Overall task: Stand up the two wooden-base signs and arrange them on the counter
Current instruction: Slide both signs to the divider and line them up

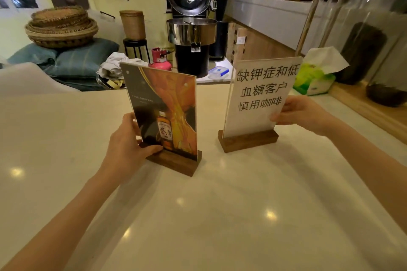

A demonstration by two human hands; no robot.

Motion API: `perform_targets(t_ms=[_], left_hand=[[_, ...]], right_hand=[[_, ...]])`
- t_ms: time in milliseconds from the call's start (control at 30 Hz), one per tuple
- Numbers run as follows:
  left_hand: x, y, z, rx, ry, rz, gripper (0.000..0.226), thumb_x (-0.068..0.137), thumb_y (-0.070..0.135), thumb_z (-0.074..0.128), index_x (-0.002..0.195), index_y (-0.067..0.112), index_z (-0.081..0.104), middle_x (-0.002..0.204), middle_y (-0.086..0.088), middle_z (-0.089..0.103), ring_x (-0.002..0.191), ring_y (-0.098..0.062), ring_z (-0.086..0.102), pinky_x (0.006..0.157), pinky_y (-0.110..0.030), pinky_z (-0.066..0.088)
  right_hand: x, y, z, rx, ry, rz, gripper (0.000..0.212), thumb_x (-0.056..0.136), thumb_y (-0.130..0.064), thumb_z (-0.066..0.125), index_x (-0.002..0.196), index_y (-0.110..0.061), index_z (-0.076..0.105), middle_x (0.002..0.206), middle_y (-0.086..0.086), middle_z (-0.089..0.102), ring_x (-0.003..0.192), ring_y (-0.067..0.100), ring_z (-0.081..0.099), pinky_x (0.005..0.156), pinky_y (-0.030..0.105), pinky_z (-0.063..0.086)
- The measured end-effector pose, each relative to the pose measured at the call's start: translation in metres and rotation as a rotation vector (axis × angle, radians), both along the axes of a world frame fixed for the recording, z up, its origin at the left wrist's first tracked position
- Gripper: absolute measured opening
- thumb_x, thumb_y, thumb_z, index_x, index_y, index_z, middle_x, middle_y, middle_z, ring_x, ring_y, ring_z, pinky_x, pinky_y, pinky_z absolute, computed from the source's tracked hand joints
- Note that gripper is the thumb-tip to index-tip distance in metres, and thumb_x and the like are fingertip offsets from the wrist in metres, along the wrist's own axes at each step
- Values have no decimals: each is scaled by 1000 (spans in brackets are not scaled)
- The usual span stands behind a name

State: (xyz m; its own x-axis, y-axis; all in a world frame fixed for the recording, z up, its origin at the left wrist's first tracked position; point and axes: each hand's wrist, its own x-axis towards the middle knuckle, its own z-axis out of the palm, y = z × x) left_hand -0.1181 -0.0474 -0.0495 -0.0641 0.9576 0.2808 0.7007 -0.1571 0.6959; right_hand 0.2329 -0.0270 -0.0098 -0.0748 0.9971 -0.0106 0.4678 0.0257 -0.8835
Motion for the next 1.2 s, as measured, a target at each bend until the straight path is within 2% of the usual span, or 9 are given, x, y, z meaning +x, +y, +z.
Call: perform_targets(t_ms=[200,267,333,433,533,767,867,967,1200], left_hand=[[22,15,2,-24,31,-12,79,62,11,82,125,8,34,117,-18,58,97,-29,56,80,-40,49],[36,21,3,-23,12,-36,79,63,9,81,125,7,33,118,-18,57,94,-25,54,83,-41,49],[51,28,3,-30,-5,-65,78,63,8,80,126,7,33,118,-19,57,93,-22,52,84,-42,49],[74,40,5,-39,-4,-104,78,63,7,80,125,7,33,118,-19,57,102,-31,55,86,-44,48],[100,53,6,-22,-3,-154,77,63,7,80,124,6,34,119,-20,57,106,-34,55,88,-45,47],[166,81,5,-8,-29,-281,74,63,6,80,123,6,35,119,-21,57,106,-36,55,88,-46,47],[196,92,5,-30,-55,-327,74,65,5,78,125,7,34,122,-21,56,110,-37,54,91,-48,46],[227,103,5,-30,-55,-372,75,65,6,78,126,6,33,124,-21,55,111,-37,54,92,-49,46],[298,125,3,3,-78,-478,75,65,5,78,126,4,34,124,-22,55,111,-38,54,92,-47,45]], right_hand=[[22,-4,1,5,-2,-40,38,75,4,65,100,-24,60,91,-14,63,83,4,61,59,16,56],[34,-8,1,7,-18,-74,37,75,3,65,102,-23,61,91,-15,63,84,4,61,63,19,55],[47,-13,0,16,-35,-99,37,76,1,65,102,-24,60,92,-16,63,84,3,61,59,15,55],[70,-24,-1,24,-49,-169,38,77,2,63,107,-21,59,90,-17,61,81,0,60,56,10,54],[95,-35,0,24,-64,-241,40,77,3,63,113,-15,58,97,-9,63,81,2,60,61,16,55],[144,-60,0,61,-45,-391,44,77,8,62,118,-6,56,105,0,60,79,0,58,58,8,54],[160,-69,-3,90,12,-490,43,76,10,62,115,-8,59,104,-1,61,80,0,58,59,12,54],[177,-76,-8,136,14,-571,40,74,10,65,103,-17,61,102,1,63,84,10,62,63,11,55],[202,-89,-12,154,-24,-745,35,73,7,67,105,-7,66,99,1,66,91,17,63,87,37,52]])
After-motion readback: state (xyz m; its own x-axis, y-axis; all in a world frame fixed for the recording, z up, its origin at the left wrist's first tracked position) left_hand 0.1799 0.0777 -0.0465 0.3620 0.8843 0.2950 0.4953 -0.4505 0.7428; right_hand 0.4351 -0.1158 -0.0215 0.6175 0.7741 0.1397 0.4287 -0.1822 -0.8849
